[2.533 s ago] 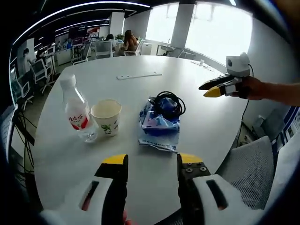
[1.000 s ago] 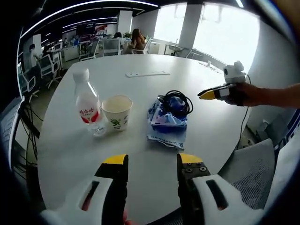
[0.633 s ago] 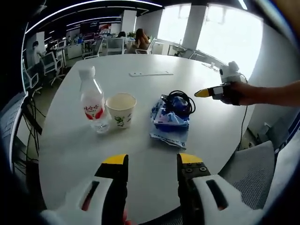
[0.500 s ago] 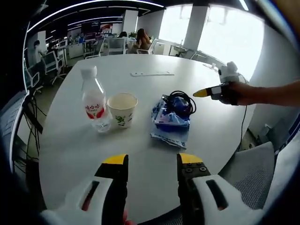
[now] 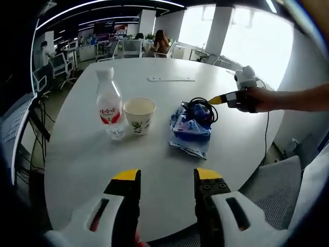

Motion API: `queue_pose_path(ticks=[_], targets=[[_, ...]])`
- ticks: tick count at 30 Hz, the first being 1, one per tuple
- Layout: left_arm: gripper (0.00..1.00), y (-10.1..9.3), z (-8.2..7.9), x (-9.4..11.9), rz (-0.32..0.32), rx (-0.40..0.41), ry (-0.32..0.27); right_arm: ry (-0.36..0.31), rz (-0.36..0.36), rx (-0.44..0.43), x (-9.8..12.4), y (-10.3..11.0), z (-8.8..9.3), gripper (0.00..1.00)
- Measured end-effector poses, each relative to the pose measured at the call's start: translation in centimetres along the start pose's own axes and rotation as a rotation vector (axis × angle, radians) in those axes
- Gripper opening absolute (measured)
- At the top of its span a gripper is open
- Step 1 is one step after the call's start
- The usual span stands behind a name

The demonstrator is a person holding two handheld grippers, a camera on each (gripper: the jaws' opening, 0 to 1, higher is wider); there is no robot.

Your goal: Arrange the tabletop items into an orderly group along one side of the table until the central work area is clear of visible clutter.

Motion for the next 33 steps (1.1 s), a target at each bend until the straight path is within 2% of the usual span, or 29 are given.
queue_pose_path(ticks=[7, 10, 17, 28, 33], targets=[[0.4, -0.1, -0.2, 0.1, -0.001, -0.001, -0.006, 0.053, 0.029, 0.0, -0.2, -0.2, 1.1, 0.19], [0.4, -0.1, -0.3, 0.2, -0.003, 0.001, -0.01, 0.07, 0.079, -0.02, 0.1, -0.7, 1.6, 0.14], [0.4, 0.0, 0.0, 0.5, -0.007, 0.004, -0.009, 0.041, 0.096, -0.028, 0.5, -0.8, 1.3, 0.05], [0.4, 0.1, -0.2, 0.5, -0.004, -0.001, -0.012, 0.012, 0.072, -0.03, 0.9, 0.3, 0.2, 0.02], [0.4, 0.1, -0.5, 0.5, -0.004, -0.006, -0.015, -0.012, 0.049, 0.006, 1.4, 1.4, -0.5, 0.02]])
Point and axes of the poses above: the point that each gripper's makers call its tool centre point, and the gripper's own axes: x roughly backward along the fingers, y roughly to its left, z roughly out of its underside, the point moved 2 cm from there along x, roughly backward along the fingers, and after that the axes turned 12 degrees about -y, right-handed, at the moved point
